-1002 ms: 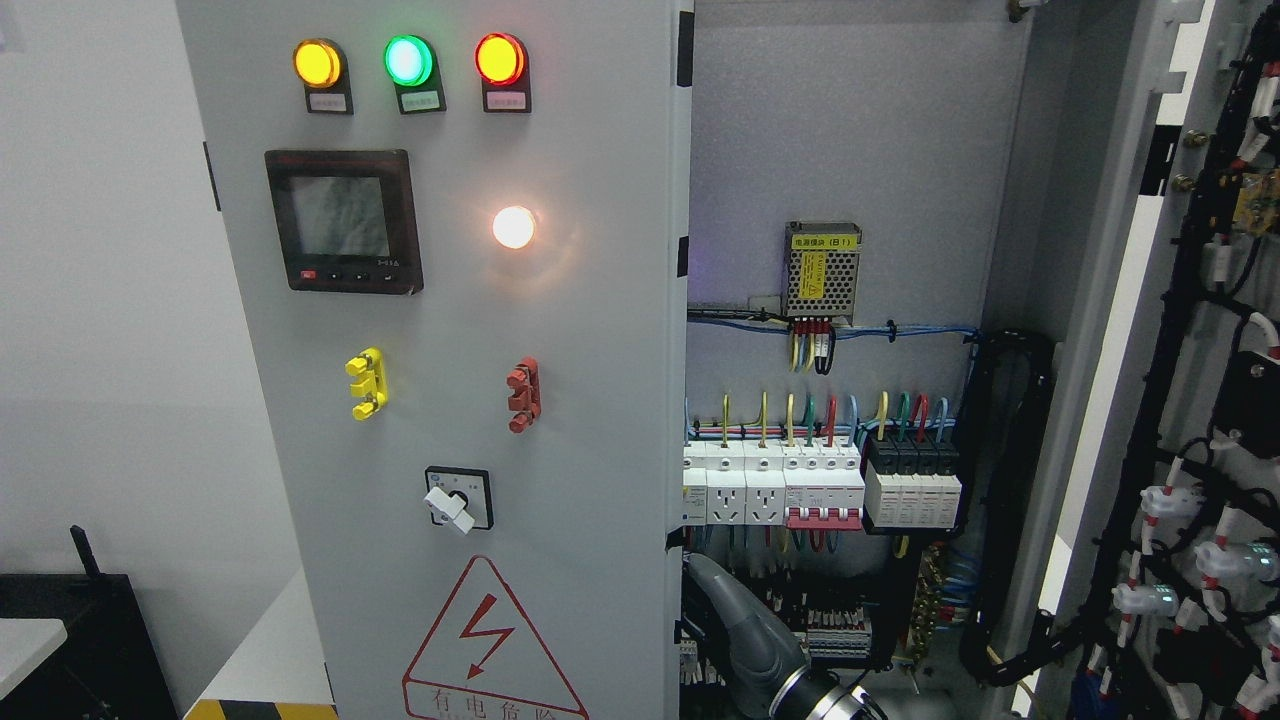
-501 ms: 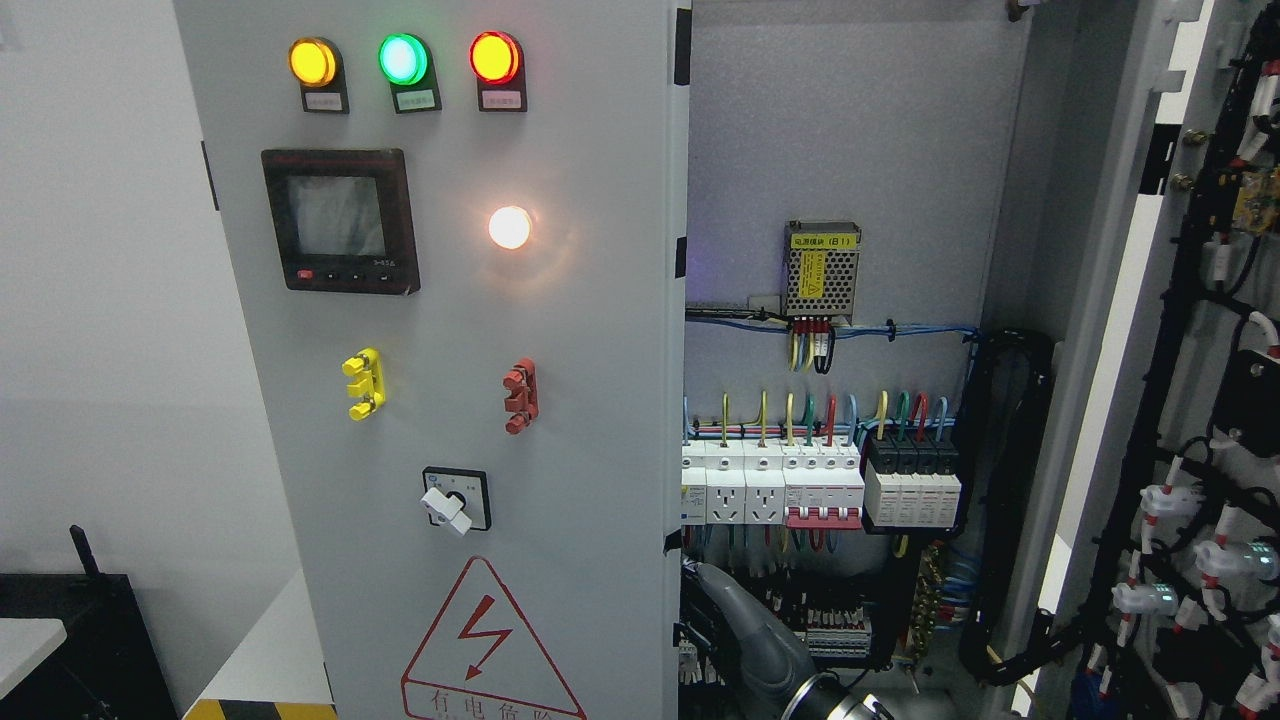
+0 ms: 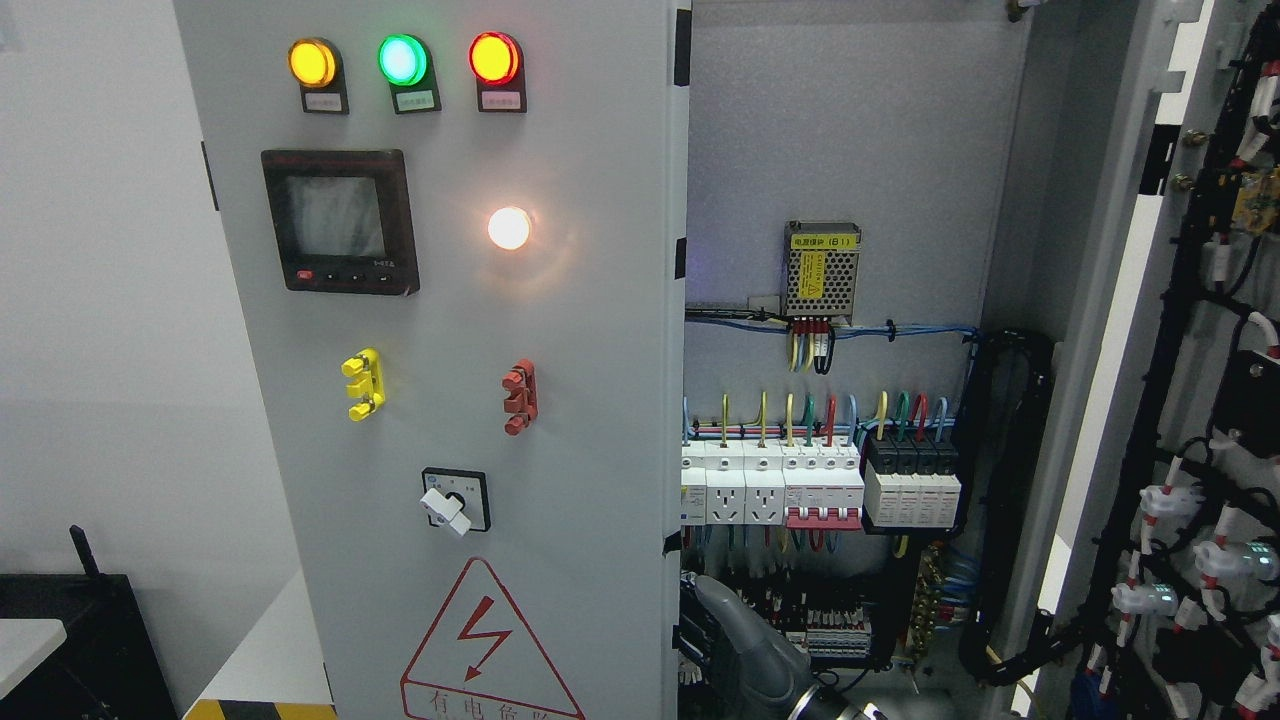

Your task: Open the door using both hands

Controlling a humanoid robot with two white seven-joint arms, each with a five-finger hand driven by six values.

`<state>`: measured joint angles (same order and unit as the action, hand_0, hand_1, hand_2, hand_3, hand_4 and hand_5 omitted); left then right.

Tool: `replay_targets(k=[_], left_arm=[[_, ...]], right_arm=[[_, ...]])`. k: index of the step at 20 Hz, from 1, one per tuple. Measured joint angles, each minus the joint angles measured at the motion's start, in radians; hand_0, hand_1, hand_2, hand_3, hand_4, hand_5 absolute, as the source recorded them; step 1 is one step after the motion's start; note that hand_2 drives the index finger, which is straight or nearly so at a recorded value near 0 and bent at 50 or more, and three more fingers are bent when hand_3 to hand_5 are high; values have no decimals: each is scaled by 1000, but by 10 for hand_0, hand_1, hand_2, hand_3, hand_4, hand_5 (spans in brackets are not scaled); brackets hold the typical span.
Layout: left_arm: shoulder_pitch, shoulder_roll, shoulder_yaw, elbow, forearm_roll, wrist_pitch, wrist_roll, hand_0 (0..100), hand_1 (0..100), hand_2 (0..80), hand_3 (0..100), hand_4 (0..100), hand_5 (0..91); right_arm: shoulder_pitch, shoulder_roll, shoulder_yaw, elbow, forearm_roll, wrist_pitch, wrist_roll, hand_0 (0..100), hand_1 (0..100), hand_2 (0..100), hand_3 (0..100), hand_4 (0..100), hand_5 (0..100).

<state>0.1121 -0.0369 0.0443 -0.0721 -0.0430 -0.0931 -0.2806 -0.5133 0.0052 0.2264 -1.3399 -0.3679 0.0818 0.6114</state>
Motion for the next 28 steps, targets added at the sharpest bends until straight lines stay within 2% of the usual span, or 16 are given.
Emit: replay_targets(k=[13, 28], left_arm=[[0, 0, 0, 0, 0, 0, 0, 0, 0, 0, 0, 0, 0], [0, 0, 0, 0, 0, 0, 0, 0, 0, 0, 0, 0, 0]], right_arm=[[6, -4, 20, -30, -4, 6, 69, 383, 0, 0, 0, 0, 0], [19, -5, 65, -69, -78, 12, 105, 382, 0, 0, 0, 0, 0]])
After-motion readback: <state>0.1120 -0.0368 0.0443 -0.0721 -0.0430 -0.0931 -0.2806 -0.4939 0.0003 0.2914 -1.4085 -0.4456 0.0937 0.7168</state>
